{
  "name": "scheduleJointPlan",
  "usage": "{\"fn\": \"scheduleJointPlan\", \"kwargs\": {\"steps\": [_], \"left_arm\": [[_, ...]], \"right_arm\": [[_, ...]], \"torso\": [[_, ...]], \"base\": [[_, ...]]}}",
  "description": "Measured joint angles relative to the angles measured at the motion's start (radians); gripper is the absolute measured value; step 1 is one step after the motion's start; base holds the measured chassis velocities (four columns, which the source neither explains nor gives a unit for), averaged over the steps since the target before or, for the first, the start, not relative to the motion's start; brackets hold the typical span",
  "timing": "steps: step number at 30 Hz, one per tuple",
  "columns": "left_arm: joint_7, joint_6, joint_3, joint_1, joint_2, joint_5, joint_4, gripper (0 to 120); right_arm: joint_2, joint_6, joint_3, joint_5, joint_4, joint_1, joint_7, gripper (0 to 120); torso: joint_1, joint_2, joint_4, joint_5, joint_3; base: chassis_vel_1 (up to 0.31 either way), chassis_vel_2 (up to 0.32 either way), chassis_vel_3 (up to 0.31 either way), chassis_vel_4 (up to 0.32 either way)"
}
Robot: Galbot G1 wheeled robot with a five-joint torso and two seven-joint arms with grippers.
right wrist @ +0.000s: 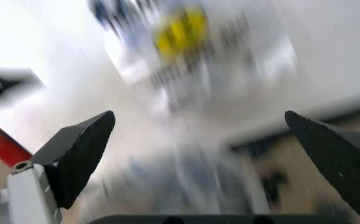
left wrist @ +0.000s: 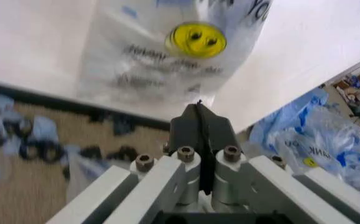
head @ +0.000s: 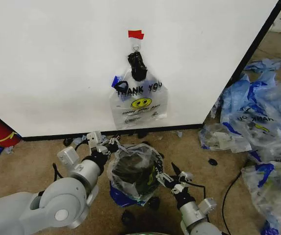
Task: Pick up the garbage bag from the wall and place it over the trash bin.
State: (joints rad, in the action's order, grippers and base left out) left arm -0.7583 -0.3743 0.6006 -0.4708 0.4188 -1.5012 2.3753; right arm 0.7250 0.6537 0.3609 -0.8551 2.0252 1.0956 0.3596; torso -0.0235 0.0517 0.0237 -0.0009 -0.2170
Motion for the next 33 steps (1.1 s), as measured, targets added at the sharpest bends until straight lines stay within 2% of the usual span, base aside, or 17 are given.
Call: {"fn": "scheduleJointPlan", "kwargs": {"steps": [5, 6, 8, 9, 12, 13, 17, 18, 19, 20, 22, 24, 26, 27, 28, 30, 33], "left_arm": [[0.033, 0.051, -0.015, -0.033, -0.002, 0.246, -0.105, 0], [0.033, 0.051, -0.015, -0.033, -0.002, 0.246, -0.105, 0], [0.059, 0.060, -0.028, -0.051, -0.010, 0.367, -0.156, 0], [0.069, 0.062, -0.048, -0.070, -0.010, 0.430, -0.187, 5], [0.072, 0.061, -0.164, -0.165, 0.009, 0.542, -0.250, 17], [0.072, 0.061, -0.164, -0.165, 0.009, 0.542, -0.250, 17], [0.072, 0.059, -0.426, -0.390, 0.072, 0.650, -0.278, 36], [0.081, 0.059, -0.480, -0.442, 0.094, 0.675, -0.281, 40], [0.094, 0.055, -0.521, -0.484, 0.116, 0.700, -0.284, 43], [0.094, 0.055, -0.521, -0.484, 0.116, 0.700, -0.284, 43], [0.124, 0.043, -0.616, -0.583, 0.181, 0.761, -0.293, 52], [0.167, 0.027, -0.705, -0.664, 0.252, 0.810, -0.304, 58], [0.196, 0.015, -0.764, -0.706, 0.296, 0.837, -0.312, 66], [0.223, -0.001, -0.819, -0.744, 0.339, 0.861, -0.321, 72], [0.223, -0.001, -0.819, -0.744, 0.339, 0.861, -0.321, 72], [0.264, -0.020, -0.903, -0.799, 0.407, 0.895, -0.331, 81], [0.309, -0.047, -0.971, -0.843, 0.457, 0.918, -0.332, 93]], "right_arm": [[0.007, 0.023, -0.249, -0.035, 0.030, -0.063, -0.142, 100], [0.007, 0.023, -0.249, -0.035, 0.030, -0.063, -0.142, 100], [-0.006, 0.030, -0.381, -0.054, 0.017, -0.071, -0.207, 100], [-0.013, 0.032, -0.448, -0.057, 0.005, -0.068, -0.235, 100], [-0.017, 0.042, -0.631, -0.047, -0.016, -0.024, -0.278, 100], [-0.017, 0.042, -0.631, -0.047, -0.016, -0.024, -0.278, 100], [0.005, 0.053, -0.836, -0.010, -0.012, 0.125, -0.282, 100], [0.015, 0.057, -0.869, -0.003, -0.009, 0.163, -0.282, 100], [0.022, 0.059, -0.891, 0.003, -0.005, 0.189, -0.281, 100], [0.022, 0.059, -0.891, 0.003, -0.005, 0.189, -0.281, 100], [0.044, 0.064, -0.927, 0.029, 0.002, 0.227, -0.262, 100], [0.069, 0.065, -0.946, 0.068, 0.005, 0.245, -0.235, 100], [0.084, 0.065, -0.956, 0.089, 0.010, 0.255, -0.220, 100], [0.103, 0.064, -0.966, 0.109, 0.017, 0.268, -0.204, 100], [0.103, 0.064, -0.966, 0.109, 0.017, 0.268, -0.204, 100], [0.142, 0.059, -0.984, 0.147, 0.032, 0.303, -0.188, 100], [0.182, 0.059, -0.994, 0.192, 0.040, 0.334, -0.171, 100]], "torso": [[0.000, 0.000, -0.0006, -0.0002, 0.000], [0.000, 0.000, -0.0006, -0.0002, 0.000], [0.000, 0.000, -0.0004, -0.0006, 0.000], [0.000, 0.000, -0.0003, -0.0003, 0.000], [0.000, 0.000, 0.0000, -0.0003, 0.000], [0.000, 0.000, 0.0000, -0.0003, 0.000], [0.000, 0.000, 0.0004, 0.0008, 0.000], [0.000, 0.000, -0.0001, 0.0006, 0.000], [0.000, 0.000, 0.0002, 0.0001, 0.000], [0.000, 0.000, 0.0002, 0.0001, 0.000], [0.000, 0.000, 0.0003, -0.0002, 0.000], [0.000, 0.000, -0.0006, -0.0004, 0.000], [0.000, 0.000, -0.0005, -0.0006, 0.000], [0.000, 0.000, -0.0006, -0.0001, 0.000], [0.000, 0.000, -0.0006, -0.0001, 0.000], [0.000, 0.000, -0.0003, -0.0007, 0.000], [0.000, 0.000, -0.0002, 0.0003, 0.000]], "base": [[0.000, 0.000, 0.000, 0.000], [0.000, 0.000, 0.000, 0.000], [0.000, 0.000, 0.000, 0.000], [0.000, 0.000, 0.000, 0.000], [0.000, 0.000, 0.000, 0.000], [0.000, 0.000, 0.000, 0.000], [0.000, 0.000, 0.000, 0.000], [0.000, 0.000, 0.000, 0.000], [0.000, 0.000, 0.000, 0.000], [0.000, 0.000, 0.000, 0.000], [0.000, 0.000, 0.000, 0.000], [0.000, 0.000, 0.000, 0.000], [0.000, 0.000, 0.000, 0.000], [0.000, 0.000, 0.000, 0.000], [0.000, 0.000, 0.000, 0.000], [0.000, 0.000, 0.000, 0.000], [0.000, 0.000, 0.000, 0.000]]}}
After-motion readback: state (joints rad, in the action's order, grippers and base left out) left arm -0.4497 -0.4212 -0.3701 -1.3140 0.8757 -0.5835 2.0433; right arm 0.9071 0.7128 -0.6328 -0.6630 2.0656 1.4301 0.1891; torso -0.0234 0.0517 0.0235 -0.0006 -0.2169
